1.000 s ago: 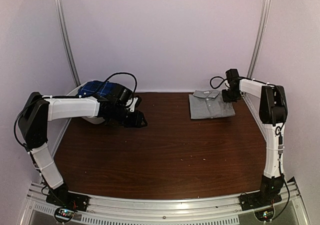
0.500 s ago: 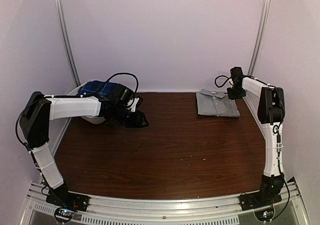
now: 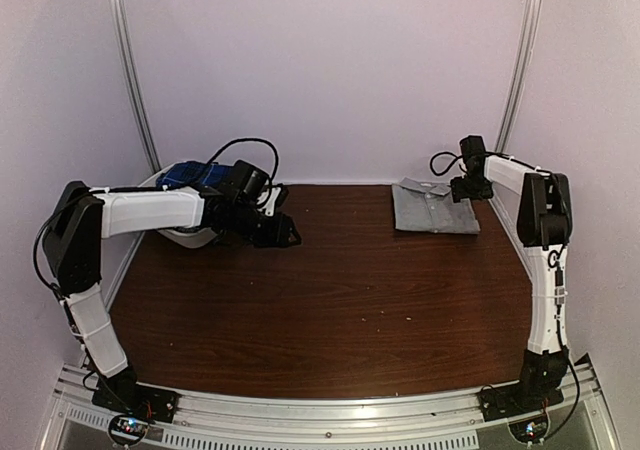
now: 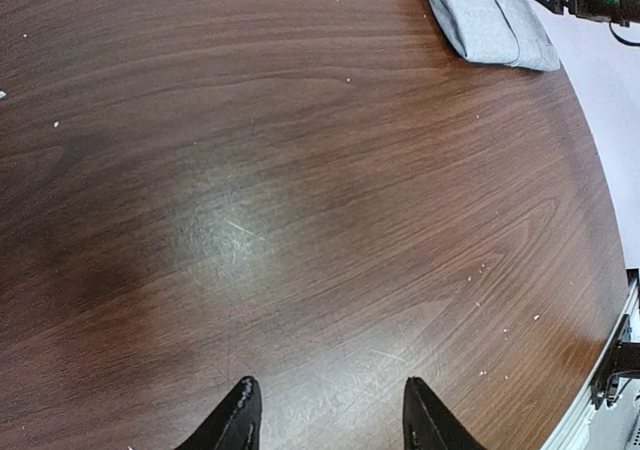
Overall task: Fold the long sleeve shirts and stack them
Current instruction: Move the square-folded shirt to the corner of the board, then reset both arms
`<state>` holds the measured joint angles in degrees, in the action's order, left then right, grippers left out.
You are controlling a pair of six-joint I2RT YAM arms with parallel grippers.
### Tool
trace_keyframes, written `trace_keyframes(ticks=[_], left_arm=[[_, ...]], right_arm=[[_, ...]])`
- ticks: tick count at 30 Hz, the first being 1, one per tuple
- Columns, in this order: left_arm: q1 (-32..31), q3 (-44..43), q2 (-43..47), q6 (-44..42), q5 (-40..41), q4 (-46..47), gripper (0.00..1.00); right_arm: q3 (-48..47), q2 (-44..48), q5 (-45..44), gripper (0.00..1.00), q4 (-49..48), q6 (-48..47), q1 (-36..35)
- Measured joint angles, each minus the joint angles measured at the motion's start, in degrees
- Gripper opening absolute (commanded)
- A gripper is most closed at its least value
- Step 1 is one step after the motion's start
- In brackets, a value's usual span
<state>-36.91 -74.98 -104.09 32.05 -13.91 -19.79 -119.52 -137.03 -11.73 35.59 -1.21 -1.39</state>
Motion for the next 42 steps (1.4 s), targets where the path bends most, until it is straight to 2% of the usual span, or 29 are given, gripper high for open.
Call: trace_keyframes(ticks=[5, 12, 14, 16, 19, 23, 25, 29, 35, 42], left_arm=[[0.0, -1.7, -0.2, 0.0, 0.3, 0.2, 0.52], [0.0, -3.3, -0.2, 0.1, 0.6, 1.2, 0.64], [0.0, -3.6, -0.2, 0.1, 0.7, 2.1, 0.71], [0.0, -3.6, -0.2, 0.1, 1.1, 2.7, 0.82], [0.0, -3.5, 0.2, 0.0, 1.7, 3.9, 0.88], [0.0, -2.5, 2.4, 0.0, 2.7, 6.4, 0.91], [0.0, -1.7, 4.1, 0.0, 3.2, 7.4, 0.97], [0.0, 1.3, 8.2, -0.1, 4.3, 10.6, 0.98], [0.0, 8.0, 14.6, -0.7, 6.5, 14.6, 0.98], [0.0, 17.5, 23.1, -2.4, 9.3, 18.1, 0.98]], right_arm=[[8.6, 6.6, 1.0, 0.99, -2.0, 3.3, -1.4], [23.8, 21.8, 1.8, 1.00, -9.6, 8.0, -6.4], [28.6, 26.1, 2.3, 1.00, -12.4, 9.7, -8.4], [32.9, 29.9, 3.0, 1.00, -14.5, 11.4, -10.4], [39.2, 35.7, 3.7, 1.00, -17.5, 14.0, -14.5], [45.9, 42.4, 3.9, 1.00, -21.0, 16.7, -21.6], [48.6, 45.2, 4.1, 1.00, -22.6, 18.1, -25.3], [54.1, 50.0, 4.6, 1.00, -26.6, 20.9, -33.2], [60.4, 54.6, 4.3, 1.00, -30.9, 24.2, -40.3], [68.7, 63.1, 1.1, 1.00, -34.8, 27.6, -41.6]])
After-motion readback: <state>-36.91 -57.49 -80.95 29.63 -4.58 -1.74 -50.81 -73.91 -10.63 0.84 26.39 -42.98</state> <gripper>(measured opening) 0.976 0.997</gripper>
